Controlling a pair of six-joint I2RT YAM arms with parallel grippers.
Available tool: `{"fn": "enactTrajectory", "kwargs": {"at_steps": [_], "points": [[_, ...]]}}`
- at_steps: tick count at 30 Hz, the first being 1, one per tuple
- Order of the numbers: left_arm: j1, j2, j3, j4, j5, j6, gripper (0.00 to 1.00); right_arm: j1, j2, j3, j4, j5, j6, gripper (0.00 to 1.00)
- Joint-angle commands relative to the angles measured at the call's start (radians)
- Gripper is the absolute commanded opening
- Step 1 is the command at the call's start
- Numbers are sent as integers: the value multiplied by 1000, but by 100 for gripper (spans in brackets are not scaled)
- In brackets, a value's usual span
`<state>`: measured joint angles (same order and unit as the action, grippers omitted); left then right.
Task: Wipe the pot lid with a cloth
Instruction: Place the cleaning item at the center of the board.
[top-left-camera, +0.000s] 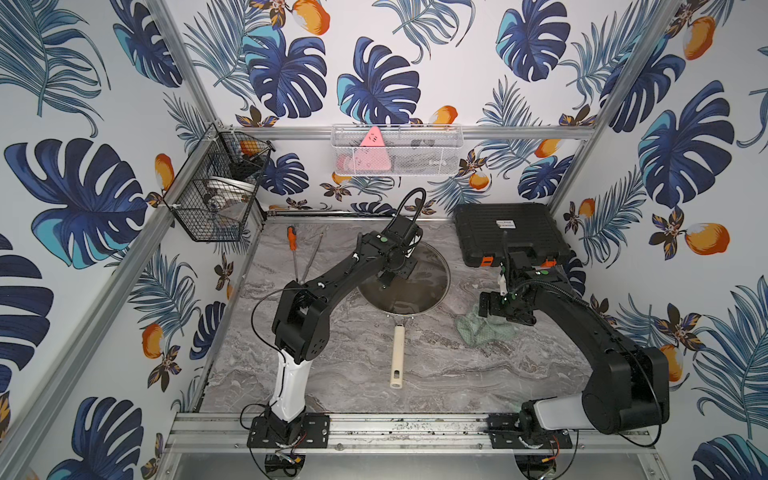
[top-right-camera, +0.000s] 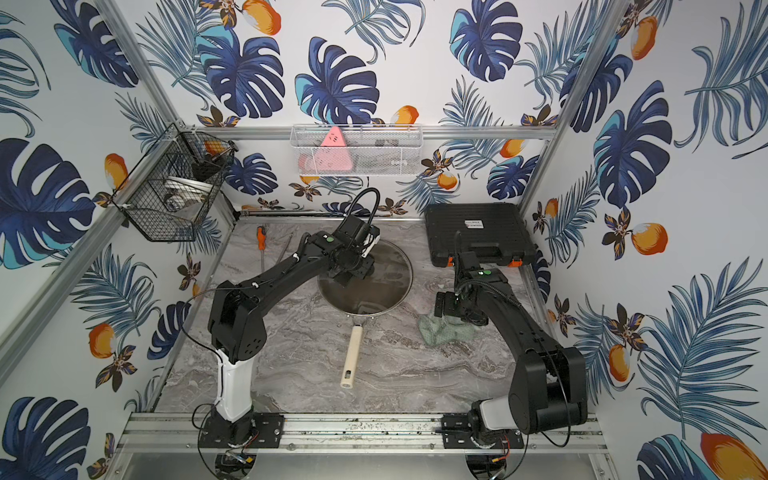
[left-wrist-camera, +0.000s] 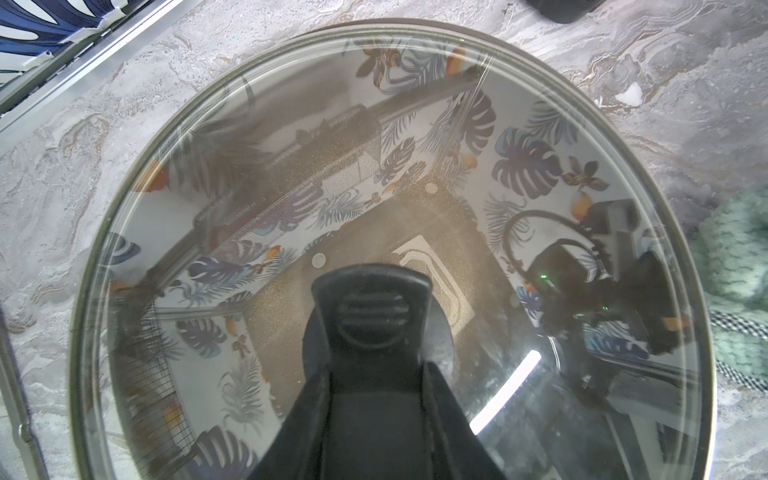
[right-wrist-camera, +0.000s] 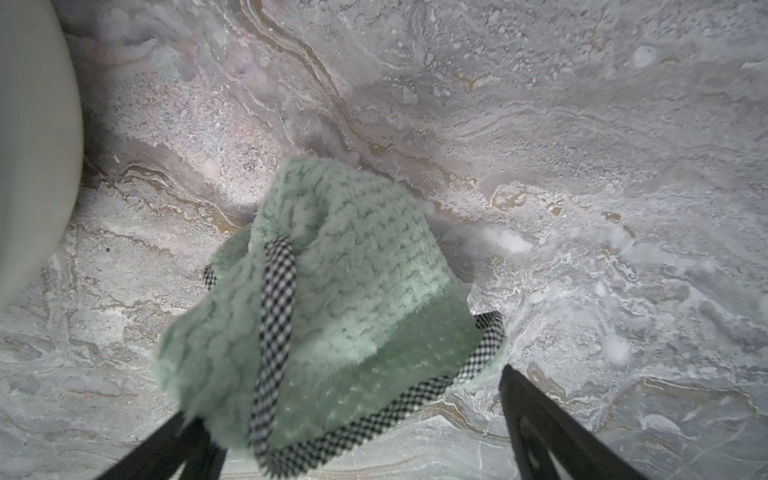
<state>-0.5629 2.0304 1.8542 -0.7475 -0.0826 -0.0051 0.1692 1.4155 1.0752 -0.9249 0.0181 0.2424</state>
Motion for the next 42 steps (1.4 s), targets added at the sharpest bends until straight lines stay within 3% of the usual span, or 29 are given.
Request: {"fn": "enactTrajectory", "kwargs": {"at_steps": [1, 15, 25, 35, 40, 42], "points": [[0, -12, 0, 97, -28, -15, 7, 0, -10, 0, 9, 9, -2, 100], [-2, -67, -103, 232, -38, -47, 3, 0, -9, 4, 9, 4, -9, 100], [-3, -20, -55, 182, -8, -60, 4, 0, -3, 6, 8, 6, -10, 100], [-4, -34, -94, 176, -27, -78, 6, 0, 4, 6, 7, 5, -12, 100], [-3, -20, -69, 145, -34, -72, 16, 0, 5, 8, 6, 4, -14, 100], [-4, -16, -64, 140, -39, -73, 24, 0, 5, 8, 6, 3, -14, 100]]}}
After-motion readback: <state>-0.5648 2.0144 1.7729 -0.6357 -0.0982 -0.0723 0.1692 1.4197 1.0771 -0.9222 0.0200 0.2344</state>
